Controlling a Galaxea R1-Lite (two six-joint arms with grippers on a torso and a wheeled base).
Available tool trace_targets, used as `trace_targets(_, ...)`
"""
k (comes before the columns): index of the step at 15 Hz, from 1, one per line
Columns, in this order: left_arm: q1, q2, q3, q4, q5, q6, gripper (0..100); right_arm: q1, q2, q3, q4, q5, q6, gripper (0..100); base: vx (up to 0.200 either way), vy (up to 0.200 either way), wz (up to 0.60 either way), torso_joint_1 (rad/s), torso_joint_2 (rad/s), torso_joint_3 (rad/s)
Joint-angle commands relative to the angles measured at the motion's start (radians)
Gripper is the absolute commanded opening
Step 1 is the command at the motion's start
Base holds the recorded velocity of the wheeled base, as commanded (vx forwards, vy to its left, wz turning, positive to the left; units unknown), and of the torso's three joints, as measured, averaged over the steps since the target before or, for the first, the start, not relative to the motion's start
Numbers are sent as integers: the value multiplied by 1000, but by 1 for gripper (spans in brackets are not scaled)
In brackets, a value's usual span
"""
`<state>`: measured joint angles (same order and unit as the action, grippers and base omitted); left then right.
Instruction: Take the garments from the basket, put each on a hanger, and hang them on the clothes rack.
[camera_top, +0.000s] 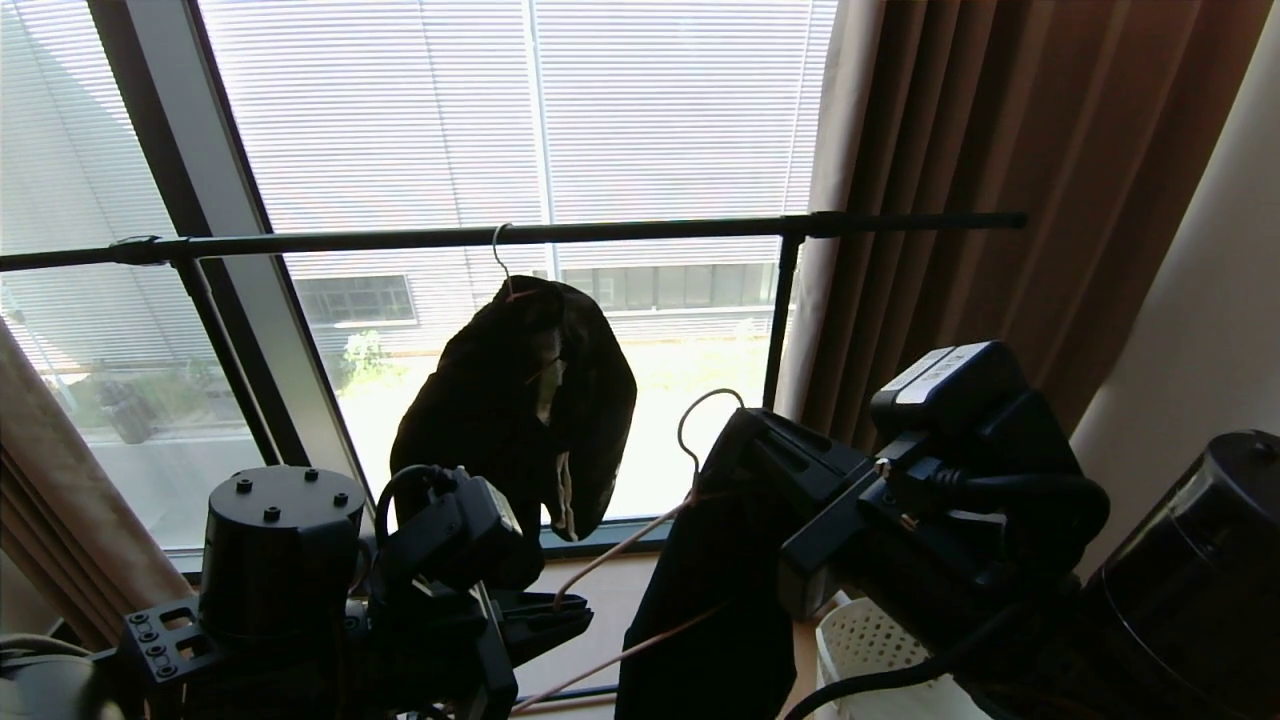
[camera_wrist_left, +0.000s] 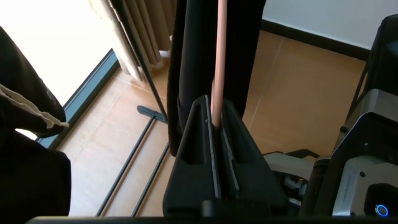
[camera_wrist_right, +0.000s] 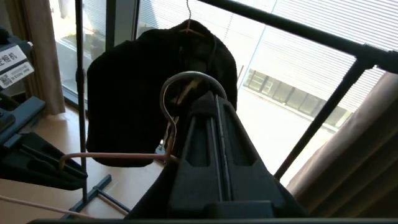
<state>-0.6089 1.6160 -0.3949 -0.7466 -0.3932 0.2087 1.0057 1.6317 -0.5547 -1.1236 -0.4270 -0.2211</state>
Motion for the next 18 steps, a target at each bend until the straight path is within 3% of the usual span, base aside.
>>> trace_targets(1,1,1,2,0,0,0,0,-3,5,13,-1,-6,9,0,0,0,0,0,0,0)
trace_targets(2,5,-2,4,0,0,0,0,-9,5,19,-2,-21,12,0,0,0,0,0,0,0)
trace_targets(3,8,-7,4,0,0,0,0,-18,5,21,-4,-32,16,100,0,0,0,0,0,0)
trace_targets(9,9,-34,5,-14,0,-12,0,-73,-16,53,-10,-35,16,100,0,0,0,0,0,0)
trace_targets(18,3,-56,24,-19,-1,-8,0,-122,68,-16,-10,-35,31,100,0,0,0,0,0,0)
